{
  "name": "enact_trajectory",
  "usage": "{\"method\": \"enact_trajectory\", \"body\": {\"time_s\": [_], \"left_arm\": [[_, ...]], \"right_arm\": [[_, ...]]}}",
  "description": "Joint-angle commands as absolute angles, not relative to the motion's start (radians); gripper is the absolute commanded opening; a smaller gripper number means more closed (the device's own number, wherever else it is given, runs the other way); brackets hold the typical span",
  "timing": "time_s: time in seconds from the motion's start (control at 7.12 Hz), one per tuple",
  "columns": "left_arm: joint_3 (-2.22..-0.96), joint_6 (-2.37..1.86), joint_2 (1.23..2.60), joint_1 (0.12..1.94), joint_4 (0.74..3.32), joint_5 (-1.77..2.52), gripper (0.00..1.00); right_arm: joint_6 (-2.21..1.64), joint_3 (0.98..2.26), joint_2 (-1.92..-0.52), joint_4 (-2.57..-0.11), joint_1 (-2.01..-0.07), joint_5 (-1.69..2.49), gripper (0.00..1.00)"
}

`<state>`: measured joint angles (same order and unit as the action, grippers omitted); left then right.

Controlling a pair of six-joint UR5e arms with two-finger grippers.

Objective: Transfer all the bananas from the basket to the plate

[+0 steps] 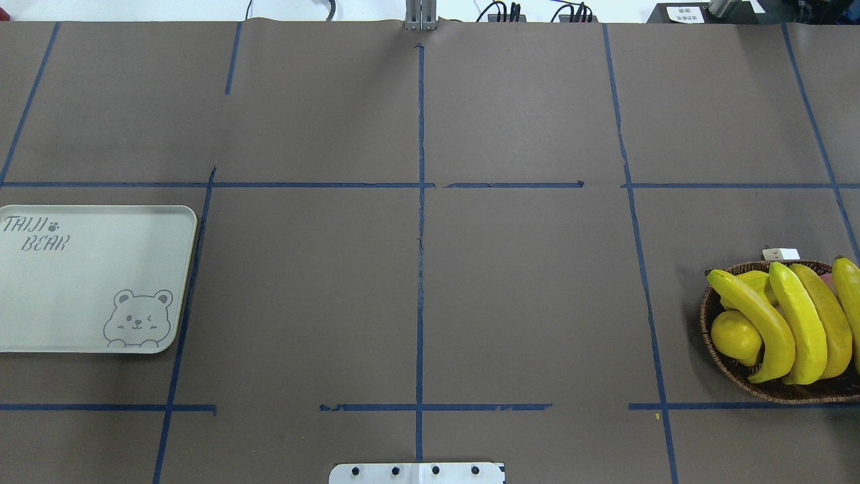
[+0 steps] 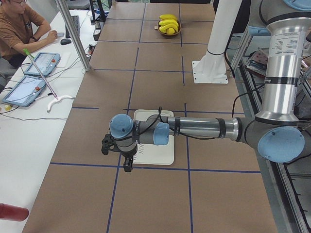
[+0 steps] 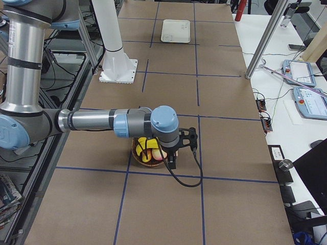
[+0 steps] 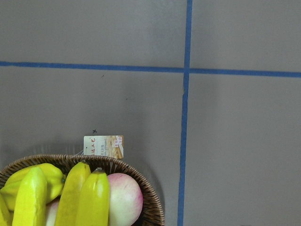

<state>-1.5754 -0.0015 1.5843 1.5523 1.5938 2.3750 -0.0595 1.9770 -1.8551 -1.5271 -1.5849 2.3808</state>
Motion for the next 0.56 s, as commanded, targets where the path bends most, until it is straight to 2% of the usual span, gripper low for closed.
{"method": "enact_trajectory", "body": {"time_s": [0.0,0.42], "left_arm": [[-1.583,-0.018,1.571,1.551,1.595,2.376,1.00],[-1.583,-0.020,1.569,1.552,1.597,2.376,1.00]], "right_arm": [[-0.304,2.040,-1.997,-1.320,-1.433,2.317,0.98],[-0.364,2.046,-2.074,-1.224,-1.317,2.289,0.97]]}}
